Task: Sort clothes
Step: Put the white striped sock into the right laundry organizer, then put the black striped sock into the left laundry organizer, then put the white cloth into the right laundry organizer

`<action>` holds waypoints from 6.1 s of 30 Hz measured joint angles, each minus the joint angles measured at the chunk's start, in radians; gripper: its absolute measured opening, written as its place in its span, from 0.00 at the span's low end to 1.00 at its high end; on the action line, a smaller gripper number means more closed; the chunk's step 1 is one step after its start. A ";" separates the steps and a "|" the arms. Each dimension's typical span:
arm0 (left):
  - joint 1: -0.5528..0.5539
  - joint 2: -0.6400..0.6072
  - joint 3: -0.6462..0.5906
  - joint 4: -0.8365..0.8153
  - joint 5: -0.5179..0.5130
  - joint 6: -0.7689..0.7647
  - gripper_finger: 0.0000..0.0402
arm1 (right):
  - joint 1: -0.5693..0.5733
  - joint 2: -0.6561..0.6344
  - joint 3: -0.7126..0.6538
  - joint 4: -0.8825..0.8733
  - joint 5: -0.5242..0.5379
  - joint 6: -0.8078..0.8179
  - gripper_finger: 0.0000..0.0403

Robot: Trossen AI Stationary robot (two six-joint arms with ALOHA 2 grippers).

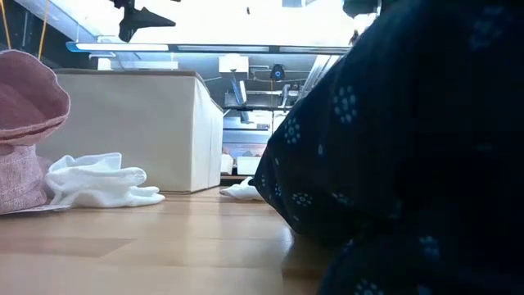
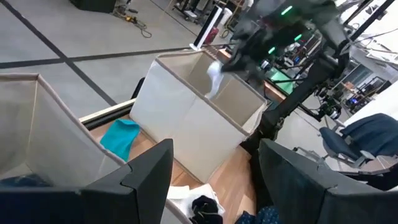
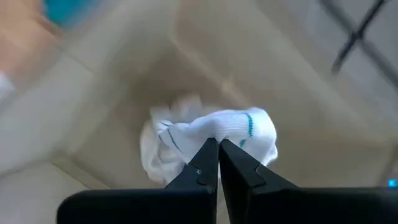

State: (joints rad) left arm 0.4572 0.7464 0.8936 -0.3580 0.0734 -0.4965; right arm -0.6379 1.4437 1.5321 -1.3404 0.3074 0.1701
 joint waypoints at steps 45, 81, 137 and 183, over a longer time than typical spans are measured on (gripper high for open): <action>0.000 0.063 0.000 0.019 -0.004 0.041 0.56 | 0.914 -0.002 -0.254 0.577 -0.259 0.219 0.48; -0.174 0.101 0.000 0.178 0.199 0.372 0.56 | 0.670 0.309 -0.055 0.730 -0.053 -0.128 0.01; 0.017 0.250 0.164 -0.374 -0.504 0.494 0.10 | 0.553 0.121 0.189 1.083 -0.133 -0.039 0.39; -0.088 0.251 0.328 -0.379 -0.140 0.193 0.53 | 0.531 0.809 0.191 0.495 -0.241 0.181 0.16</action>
State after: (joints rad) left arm 0.3691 0.9974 1.2221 -0.7368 -0.0662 -0.3038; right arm -0.1070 2.2524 1.7231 -0.8454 0.0664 0.3509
